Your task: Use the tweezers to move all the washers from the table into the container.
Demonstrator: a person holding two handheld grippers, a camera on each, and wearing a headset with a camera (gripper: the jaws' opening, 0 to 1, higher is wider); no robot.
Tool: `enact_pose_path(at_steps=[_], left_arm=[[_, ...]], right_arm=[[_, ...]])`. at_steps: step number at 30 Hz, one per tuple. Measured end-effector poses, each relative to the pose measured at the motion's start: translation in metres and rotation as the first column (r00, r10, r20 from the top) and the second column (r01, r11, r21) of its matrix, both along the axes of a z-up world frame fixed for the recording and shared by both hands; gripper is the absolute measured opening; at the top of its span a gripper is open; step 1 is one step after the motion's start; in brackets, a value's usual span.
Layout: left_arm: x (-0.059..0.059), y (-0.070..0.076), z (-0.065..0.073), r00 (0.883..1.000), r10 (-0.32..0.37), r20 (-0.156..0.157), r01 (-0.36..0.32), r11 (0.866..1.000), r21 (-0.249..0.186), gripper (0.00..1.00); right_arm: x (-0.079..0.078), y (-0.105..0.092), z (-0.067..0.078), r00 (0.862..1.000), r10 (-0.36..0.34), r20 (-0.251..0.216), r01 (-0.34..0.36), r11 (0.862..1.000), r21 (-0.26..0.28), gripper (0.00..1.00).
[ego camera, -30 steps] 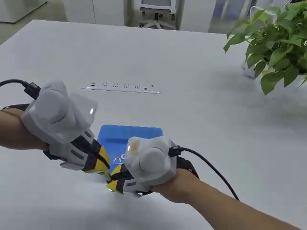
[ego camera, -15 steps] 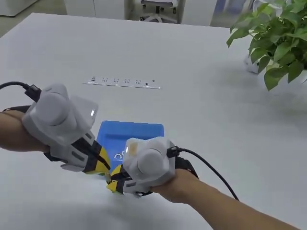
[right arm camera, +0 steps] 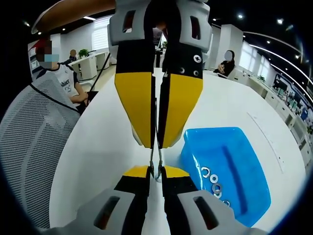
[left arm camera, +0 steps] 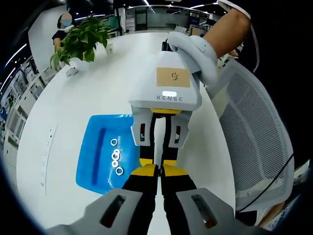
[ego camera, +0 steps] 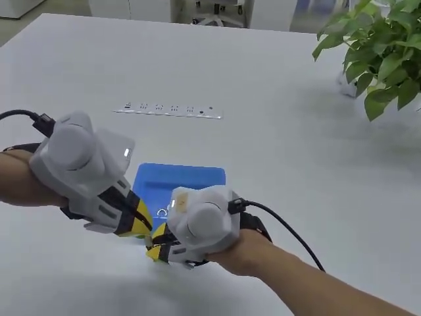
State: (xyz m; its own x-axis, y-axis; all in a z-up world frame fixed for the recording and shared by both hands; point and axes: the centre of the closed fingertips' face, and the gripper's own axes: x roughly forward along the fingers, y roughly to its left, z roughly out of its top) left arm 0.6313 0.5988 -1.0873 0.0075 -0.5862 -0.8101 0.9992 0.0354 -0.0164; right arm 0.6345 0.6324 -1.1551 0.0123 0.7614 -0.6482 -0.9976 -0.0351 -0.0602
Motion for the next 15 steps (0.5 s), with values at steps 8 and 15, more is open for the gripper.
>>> enact_pose_path(at_steps=[8,15], left_arm=[[0.0009,-0.0025,0.0010,1.000,-0.007,0.003,0.007,1.000,-0.001,0.06],[0.0018,-0.0018,-0.0002,1.000,-0.003,-0.001,0.003,1.000,-0.004,0.06]], right_arm=[[0.0007,0.0002,0.0016,1.000,-0.002,0.001,0.002,1.000,0.005,0.11],[0.0014,0.0012,0.0000,1.000,-0.004,0.000,0.004,1.000,0.003,0.11]])
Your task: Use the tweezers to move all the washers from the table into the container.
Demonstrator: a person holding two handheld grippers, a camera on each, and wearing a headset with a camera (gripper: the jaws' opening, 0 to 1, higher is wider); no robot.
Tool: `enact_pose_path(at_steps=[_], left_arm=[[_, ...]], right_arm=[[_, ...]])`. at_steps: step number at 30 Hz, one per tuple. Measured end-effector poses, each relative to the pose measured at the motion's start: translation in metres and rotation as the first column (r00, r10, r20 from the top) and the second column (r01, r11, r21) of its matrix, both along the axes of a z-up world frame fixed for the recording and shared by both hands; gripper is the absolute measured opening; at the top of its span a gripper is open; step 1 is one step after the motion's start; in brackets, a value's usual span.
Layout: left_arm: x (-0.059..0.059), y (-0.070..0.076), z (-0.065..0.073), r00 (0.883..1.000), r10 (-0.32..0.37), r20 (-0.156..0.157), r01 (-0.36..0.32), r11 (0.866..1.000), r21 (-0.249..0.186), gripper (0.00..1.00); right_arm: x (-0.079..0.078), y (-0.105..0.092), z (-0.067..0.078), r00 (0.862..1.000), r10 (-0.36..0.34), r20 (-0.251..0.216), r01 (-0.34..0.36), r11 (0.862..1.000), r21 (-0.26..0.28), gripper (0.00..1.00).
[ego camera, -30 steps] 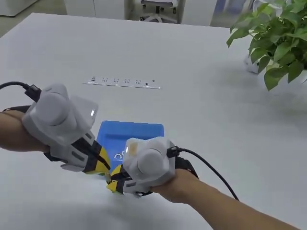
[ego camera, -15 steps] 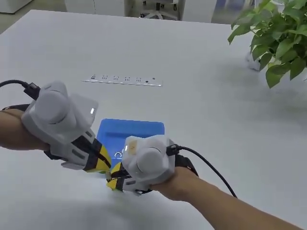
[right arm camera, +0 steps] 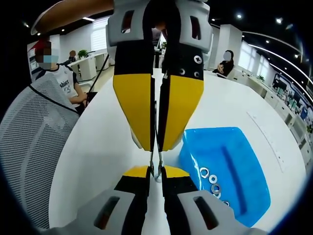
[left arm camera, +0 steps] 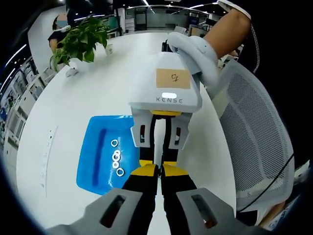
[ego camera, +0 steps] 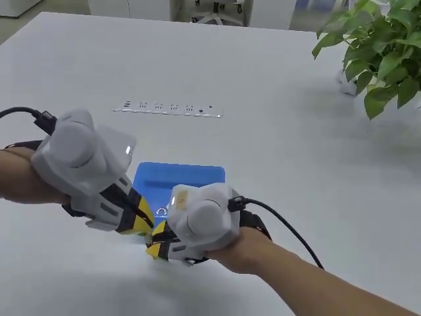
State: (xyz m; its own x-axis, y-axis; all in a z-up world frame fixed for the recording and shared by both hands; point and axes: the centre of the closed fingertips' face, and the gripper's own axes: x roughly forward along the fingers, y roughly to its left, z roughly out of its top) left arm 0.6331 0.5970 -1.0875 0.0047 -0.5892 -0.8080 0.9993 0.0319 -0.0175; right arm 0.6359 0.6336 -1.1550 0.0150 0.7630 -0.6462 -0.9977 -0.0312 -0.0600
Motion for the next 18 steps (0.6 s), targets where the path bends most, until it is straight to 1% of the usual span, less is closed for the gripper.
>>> enact_pose_path(at_steps=[2,14,18], left_arm=[[0.0007,0.0003,0.0002,1.000,0.003,0.000,-0.003,1.000,-0.001,0.06],[0.0021,-0.0001,0.0015,1.000,0.004,0.001,-0.004,1.000,-0.005,0.06],[0.0016,-0.0003,-0.0018,1.000,0.000,-0.003,0.000,1.000,0.004,0.06]], right_arm=[[0.0005,0.0001,0.0003,1.000,-0.005,-0.004,0.005,1.000,0.004,0.11],[0.0022,-0.0015,0.0021,1.000,-0.007,0.012,0.007,1.000,0.003,0.11],[0.0018,-0.0030,-0.0003,1.000,-0.009,-0.001,0.009,1.000,-0.003,0.11]])
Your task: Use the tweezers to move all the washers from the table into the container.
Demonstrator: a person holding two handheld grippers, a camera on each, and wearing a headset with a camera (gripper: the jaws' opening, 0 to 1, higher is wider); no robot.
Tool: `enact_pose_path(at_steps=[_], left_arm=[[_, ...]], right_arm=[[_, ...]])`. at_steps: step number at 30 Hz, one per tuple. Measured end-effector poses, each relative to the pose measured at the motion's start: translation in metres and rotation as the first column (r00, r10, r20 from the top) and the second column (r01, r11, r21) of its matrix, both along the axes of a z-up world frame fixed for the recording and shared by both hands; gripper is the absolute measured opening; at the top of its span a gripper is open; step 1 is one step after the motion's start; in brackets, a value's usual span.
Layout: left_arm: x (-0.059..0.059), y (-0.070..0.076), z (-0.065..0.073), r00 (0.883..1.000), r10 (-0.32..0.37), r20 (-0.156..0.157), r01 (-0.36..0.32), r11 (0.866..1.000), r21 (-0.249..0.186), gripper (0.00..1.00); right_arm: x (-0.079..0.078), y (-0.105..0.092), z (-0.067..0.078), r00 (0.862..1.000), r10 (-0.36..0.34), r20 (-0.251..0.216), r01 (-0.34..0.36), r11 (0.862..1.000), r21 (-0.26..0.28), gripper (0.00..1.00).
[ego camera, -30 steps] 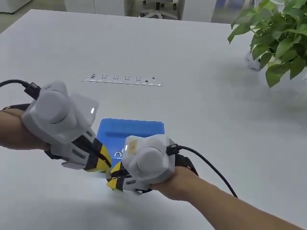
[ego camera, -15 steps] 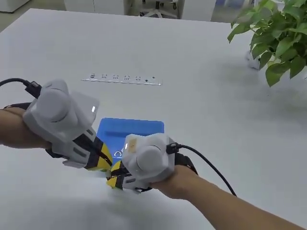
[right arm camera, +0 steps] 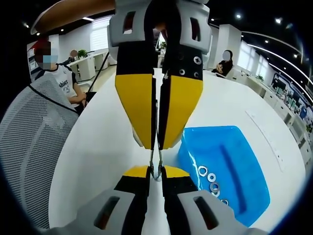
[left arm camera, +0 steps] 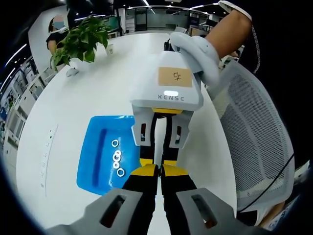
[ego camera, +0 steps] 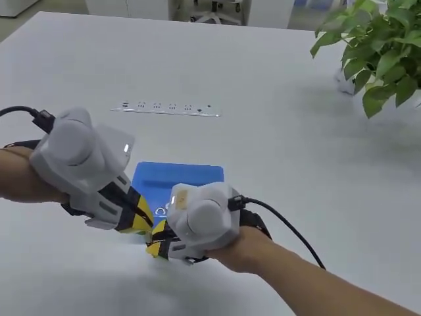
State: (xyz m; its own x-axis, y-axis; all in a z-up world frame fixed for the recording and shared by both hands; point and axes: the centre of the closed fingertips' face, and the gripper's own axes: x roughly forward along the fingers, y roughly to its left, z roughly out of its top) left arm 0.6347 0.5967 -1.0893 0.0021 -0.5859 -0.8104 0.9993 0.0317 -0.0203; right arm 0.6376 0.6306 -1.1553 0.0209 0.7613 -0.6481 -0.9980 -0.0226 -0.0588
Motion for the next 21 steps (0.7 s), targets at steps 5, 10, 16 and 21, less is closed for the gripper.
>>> enact_pose_path(at_steps=[5,10,16,21], left_arm=[[0.0007,-0.0008,0.0004,1.000,0.000,0.000,0.000,1.000,-0.004,0.06],[0.0009,-0.0011,0.0004,1.000,0.000,0.000,0.000,1.000,-0.005,0.06],[0.0012,-0.0007,0.0005,1.000,0.001,0.001,-0.001,1.000,-0.003,0.06],[0.0010,-0.0007,0.0006,1.000,0.000,0.003,0.000,1.000,-0.001,0.06]], right_arm=[[0.0006,0.0000,-0.0003,1.000,-0.005,-0.001,0.005,1.000,0.004,0.11],[0.0002,-0.0001,-0.0003,1.000,-0.007,-0.004,0.007,1.000,0.002,0.11],[0.0004,-0.0001,-0.0002,1.000,-0.016,-0.018,0.016,1.000,0.001,0.10],[0.0003,-0.0003,-0.0002,1.000,-0.015,-0.018,0.015,1.000,0.000,0.10]])
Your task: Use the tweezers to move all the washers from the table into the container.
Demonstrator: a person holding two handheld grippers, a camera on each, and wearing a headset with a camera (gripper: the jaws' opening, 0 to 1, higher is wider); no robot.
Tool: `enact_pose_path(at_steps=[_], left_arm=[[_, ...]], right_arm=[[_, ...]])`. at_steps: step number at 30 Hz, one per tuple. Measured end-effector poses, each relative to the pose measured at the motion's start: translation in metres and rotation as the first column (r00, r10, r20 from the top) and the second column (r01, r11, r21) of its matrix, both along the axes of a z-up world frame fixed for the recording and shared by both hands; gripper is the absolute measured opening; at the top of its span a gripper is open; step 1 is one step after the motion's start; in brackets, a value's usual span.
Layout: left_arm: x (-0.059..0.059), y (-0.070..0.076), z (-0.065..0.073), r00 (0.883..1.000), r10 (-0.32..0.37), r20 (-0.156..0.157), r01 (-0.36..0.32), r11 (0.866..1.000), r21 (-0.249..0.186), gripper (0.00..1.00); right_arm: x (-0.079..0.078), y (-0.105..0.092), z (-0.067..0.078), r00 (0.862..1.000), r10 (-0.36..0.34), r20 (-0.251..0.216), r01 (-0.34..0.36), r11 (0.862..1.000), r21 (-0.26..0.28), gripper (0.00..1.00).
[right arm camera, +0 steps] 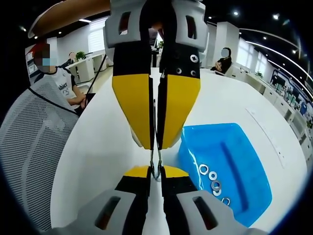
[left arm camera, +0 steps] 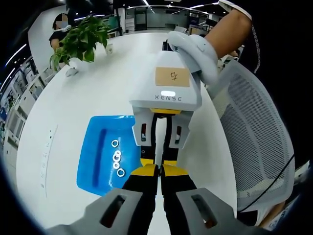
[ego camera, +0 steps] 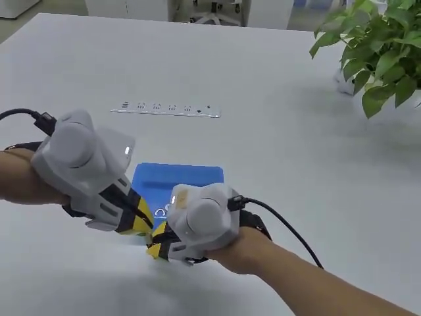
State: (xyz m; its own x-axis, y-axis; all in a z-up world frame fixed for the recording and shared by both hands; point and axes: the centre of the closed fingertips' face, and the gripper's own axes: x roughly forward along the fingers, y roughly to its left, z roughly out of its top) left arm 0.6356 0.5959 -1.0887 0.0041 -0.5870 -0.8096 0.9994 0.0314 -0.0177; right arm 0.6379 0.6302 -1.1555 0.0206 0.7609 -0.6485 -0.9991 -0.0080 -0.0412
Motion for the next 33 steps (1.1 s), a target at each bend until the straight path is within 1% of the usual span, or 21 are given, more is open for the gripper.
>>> enact_pose_path(at_steps=[7,16,27,33], left_arm=[[0.000,0.000,0.003,1.000,0.001,0.002,-0.001,1.000,-0.005,0.06],[-0.004,0.000,0.012,1.000,0.002,-0.006,-0.002,1.000,-0.008,0.05],[-0.008,0.002,0.033,1.000,0.008,0.003,-0.008,1.000,-0.017,0.05],[-0.006,0.002,0.046,1.000,0.010,0.015,-0.010,1.000,-0.018,0.05]], right_arm=[[0.000,-0.001,0.003,1.000,0.001,0.001,-0.001,1.000,0.002,0.10],[-0.005,0.001,0.012,1.000,0.001,-0.001,-0.001,1.000,0.012,0.10],[-0.007,0.003,0.033,1.000,0.000,0.020,0.000,1.000,0.028,0.10],[-0.005,0.004,0.045,0.999,0.002,0.036,-0.003,1.000,0.030,0.10]])
